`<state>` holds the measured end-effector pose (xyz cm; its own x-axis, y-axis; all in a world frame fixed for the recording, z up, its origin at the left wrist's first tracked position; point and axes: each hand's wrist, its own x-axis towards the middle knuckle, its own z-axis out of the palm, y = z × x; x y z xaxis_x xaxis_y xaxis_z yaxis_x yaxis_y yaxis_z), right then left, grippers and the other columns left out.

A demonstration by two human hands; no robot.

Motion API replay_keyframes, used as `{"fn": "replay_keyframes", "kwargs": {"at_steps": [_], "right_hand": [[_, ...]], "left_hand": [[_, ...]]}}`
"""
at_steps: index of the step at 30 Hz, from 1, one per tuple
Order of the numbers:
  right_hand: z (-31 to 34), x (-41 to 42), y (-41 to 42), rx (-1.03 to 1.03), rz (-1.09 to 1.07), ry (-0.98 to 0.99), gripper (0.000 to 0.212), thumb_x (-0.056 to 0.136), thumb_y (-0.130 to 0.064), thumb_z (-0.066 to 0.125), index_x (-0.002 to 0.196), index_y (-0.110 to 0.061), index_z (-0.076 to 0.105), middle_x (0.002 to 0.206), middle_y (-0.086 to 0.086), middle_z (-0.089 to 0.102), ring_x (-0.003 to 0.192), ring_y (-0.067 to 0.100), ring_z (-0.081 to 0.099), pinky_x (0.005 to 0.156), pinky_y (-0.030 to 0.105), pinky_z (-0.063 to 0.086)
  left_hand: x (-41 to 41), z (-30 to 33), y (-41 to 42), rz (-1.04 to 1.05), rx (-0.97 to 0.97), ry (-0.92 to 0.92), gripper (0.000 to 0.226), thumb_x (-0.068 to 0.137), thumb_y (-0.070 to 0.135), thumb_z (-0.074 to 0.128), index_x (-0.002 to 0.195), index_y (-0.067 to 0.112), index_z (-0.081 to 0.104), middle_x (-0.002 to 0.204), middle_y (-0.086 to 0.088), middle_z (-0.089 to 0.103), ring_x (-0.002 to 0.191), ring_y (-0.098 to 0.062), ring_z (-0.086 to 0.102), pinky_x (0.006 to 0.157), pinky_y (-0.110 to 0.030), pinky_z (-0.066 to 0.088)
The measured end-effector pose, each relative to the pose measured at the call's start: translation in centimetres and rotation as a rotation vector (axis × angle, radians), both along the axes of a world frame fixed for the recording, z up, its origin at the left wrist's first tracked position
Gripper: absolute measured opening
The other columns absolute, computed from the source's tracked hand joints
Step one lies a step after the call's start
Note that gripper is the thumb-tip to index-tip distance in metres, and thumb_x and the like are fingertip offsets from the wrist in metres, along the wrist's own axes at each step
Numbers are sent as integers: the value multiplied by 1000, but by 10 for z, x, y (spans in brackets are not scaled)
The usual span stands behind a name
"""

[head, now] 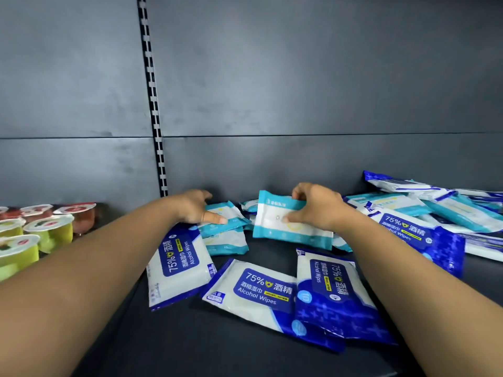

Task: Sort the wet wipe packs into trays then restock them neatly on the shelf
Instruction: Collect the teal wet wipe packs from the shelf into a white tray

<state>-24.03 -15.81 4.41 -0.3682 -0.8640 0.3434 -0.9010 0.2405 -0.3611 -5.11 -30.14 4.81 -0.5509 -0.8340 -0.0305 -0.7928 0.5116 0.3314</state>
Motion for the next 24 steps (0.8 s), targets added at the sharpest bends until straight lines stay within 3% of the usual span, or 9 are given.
{"fn": "replay_keyframes", "kwargs": {"at_steps": [2, 5, 7, 9, 11, 14, 18, 21, 24], "right_hand": [[5, 1, 1, -115, -16, -28, 29, 77, -33, 73, 82, -26, 45, 92, -8, 55, 104, 17, 55, 91, 29, 29], [8, -2, 2, -249, -75, 20, 30, 82, -37, 67, 109, -29, 56, 111, -7, 61, 114, 15, 53, 101, 29, 24], [10, -3, 5, -302, -163, 118, 35, 87, -41, 60, 117, -22, 60, 117, 1, 62, 112, 20, 54, 105, 30, 18], [10, -7, 7, -369, -232, 167, 32, 89, -42, 56, 112, -20, 62, 112, 4, 63, 106, 23, 56, 109, 33, 15], [10, -11, 10, -444, -238, 105, 34, 90, -40, 54, 115, -17, 58, 114, 6, 63, 105, 26, 56, 107, 36, 25], [12, -8, 20, -590, -182, -118, 38, 93, -36, 51, 120, -9, 47, 113, 12, 62, 103, 33, 57, 84, 39, 44], [22, 4, 47, -822, -54, -508, 34, 93, -30, 54, 118, -8, 46, 105, 3, 60, 92, 19, 55, 77, 26, 40], [24, 19, 82, -862, 71, -657, 28, 90, -26, 59, 113, -10, 53, 99, -3, 60, 89, 12, 56, 80, 26, 44], [14, 31, 129, -814, 202, -725, 8, 89, -24, 61, 89, -15, 61, 90, -1, 65, 79, 10, 60, 76, 28, 49]], "left_hand": [[-5, 0, 0, -17, -27, 29, 87, 79, 42, 67, 147, 11, 22, 151, -6, 29, 136, -24, 31, 107, -28, 26], [-12, 5, 3, 12, -106, 47, 80, 73, 37, 75, 139, 10, 38, 141, -7, 45, 127, -24, 44, 100, -27, 34], [-16, 12, 5, 44, -220, 38, 54, 69, 39, 78, 112, 15, 57, 116, -5, 62, 109, -24, 55, 94, -29, 38], [-19, 21, 14, 74, -352, 31, 34, 69, 43, 77, 88, 23, 57, 90, 2, 62, 99, -21, 56, 87, -30, 30], [-20, 31, 21, 100, -517, 64, 29, 73, 48, 72, 85, 27, 55, 86, 4, 62, 100, -19, 55, 84, -32, 23], [-16, 43, 32, 127, -705, 392, 35, 78, 50, 66, 102, 25, 61, 104, -3, 66, 105, -23, 56, 90, -32, 25], [-10, 61, 73, -29, -509, 1094, 34, 81, 26, 70, 108, 8, 60, 104, -8, 66, 93, -21, 61, 76, -21, 45], [-2, 66, 125, -50, -466, 1230, 22, 81, 19, 71, 97, 14, 56, 90, 3, 62, 65, 5, 57, 59, -7, 42], [5, 53, 179, -34, -355, 1287, 15, 79, 16, 72, 78, 19, 57, 71, 13, 62, 47, 12, 53, 55, -12, 46]]}}
